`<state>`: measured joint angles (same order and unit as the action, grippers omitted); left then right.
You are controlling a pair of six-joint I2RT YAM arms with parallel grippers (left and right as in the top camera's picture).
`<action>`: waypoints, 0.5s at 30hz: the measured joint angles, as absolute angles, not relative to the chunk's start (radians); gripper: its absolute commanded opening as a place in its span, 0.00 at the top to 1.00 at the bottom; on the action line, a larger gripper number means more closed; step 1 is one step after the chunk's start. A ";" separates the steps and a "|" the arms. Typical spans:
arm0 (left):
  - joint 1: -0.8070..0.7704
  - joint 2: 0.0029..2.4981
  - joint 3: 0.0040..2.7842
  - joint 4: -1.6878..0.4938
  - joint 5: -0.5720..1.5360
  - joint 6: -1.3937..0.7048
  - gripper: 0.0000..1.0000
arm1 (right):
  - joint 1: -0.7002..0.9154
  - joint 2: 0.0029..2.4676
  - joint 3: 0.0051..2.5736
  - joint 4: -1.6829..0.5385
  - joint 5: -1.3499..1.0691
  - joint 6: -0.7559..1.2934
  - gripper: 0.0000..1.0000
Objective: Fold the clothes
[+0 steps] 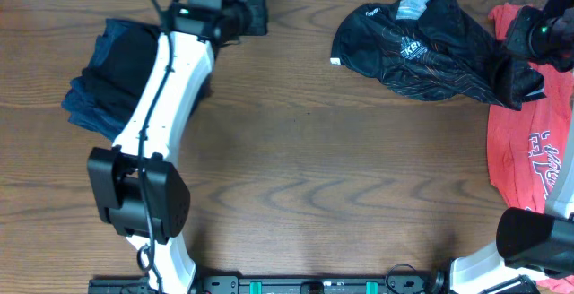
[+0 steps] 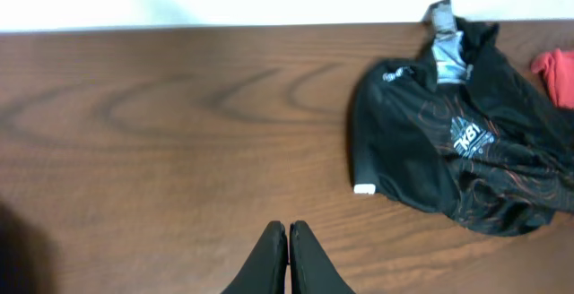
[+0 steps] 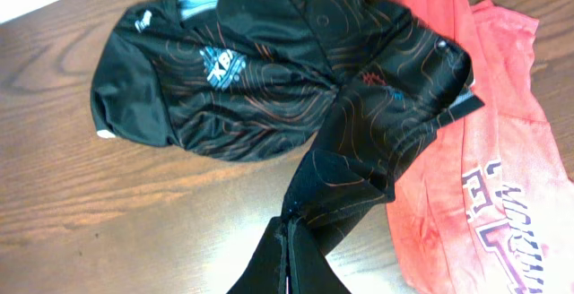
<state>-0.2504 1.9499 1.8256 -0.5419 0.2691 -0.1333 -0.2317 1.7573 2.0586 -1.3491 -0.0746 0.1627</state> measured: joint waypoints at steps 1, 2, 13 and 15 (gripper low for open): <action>-0.263 1.958 1.826 -0.519 0.258 -0.126 0.94 | -0.232 1.757 2.059 -1.356 -0.075 0.162 0.99; -0.274 1.969 1.827 -0.495 0.251 -0.121 0.94 | -0.232 1.757 2.059 -1.364 -0.075 0.160 0.99; -0.419 2.223 1.827 -0.125 0.216 -0.096 0.94 | -0.232 1.757 2.059 -1.414 -0.075 0.152 0.99; -0.443 2.262 1.827 -0.056 0.216 -0.096 0.94 | -0.232 1.757 2.059 -1.420 -0.075 0.151 0.99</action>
<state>-0.4435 2.2623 1.8275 -0.0559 0.2157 -0.0956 -0.2317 1.7573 2.0586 -1.4200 -0.0746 0.1513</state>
